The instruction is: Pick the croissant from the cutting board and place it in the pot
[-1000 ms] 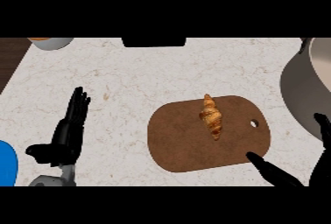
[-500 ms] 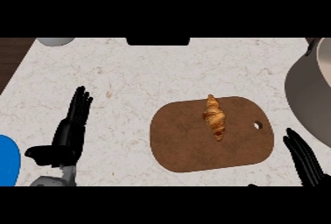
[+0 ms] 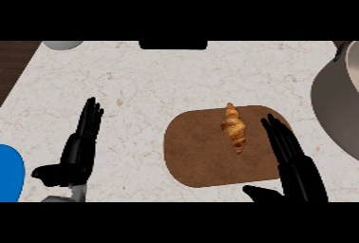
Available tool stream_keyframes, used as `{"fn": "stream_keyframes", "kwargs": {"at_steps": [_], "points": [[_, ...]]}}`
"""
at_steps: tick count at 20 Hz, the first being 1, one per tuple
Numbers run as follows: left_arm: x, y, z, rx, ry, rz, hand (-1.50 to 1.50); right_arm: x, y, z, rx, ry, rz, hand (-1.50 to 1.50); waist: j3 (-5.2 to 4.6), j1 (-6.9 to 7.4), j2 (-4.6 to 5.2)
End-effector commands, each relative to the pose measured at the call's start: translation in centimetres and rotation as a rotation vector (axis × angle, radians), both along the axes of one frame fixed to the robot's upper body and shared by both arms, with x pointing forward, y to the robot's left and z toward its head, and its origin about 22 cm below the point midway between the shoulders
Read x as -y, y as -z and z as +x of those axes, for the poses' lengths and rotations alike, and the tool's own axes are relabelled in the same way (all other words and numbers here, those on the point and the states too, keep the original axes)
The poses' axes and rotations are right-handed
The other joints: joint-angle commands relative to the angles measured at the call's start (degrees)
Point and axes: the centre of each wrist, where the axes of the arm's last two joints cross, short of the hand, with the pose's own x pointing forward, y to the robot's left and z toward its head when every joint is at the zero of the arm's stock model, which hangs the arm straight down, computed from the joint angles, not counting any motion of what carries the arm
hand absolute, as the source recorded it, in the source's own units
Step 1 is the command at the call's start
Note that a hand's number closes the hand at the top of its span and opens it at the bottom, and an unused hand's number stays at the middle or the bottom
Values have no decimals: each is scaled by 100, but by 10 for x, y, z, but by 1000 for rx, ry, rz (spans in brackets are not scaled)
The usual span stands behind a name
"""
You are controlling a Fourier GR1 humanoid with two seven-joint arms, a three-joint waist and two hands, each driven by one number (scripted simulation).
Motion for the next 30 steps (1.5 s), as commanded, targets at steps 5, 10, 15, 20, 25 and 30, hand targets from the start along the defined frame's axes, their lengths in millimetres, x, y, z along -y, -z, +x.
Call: {"fn": "stream_keyframes", "kwargs": {"at_steps": [5, 10, 15, 20, 25, 30], "points": [[-1, 4, -2, -14, 12, -1, 0, -31, 11, 45, -173, 104, -102, -150, 10, -30, -3], [7, 14, 14, -3, 1, 0, 0, -37, 10, 57, -223, 71, -77, -150, 10, -70, -7], [-9, -9, 6, 1, -4, -5, 0, -24, 40, 44, -212, 61, -70, -150, 12, -71, -13], [4, 24, 1, -5, -12, -1, 0, -31, 61, 48, -217, 74, -96, -150, 11, -79, -10], [-1, -16, 1, -12, -11, 9, 0, -23, 53, 85, -214, 80, -84, -150, 12, -57, -12], [9, -26, 3, -10, -15, 6, 0, -35, 61, 92, -215, 52, -77, -150, 13, -50, -12]]}}
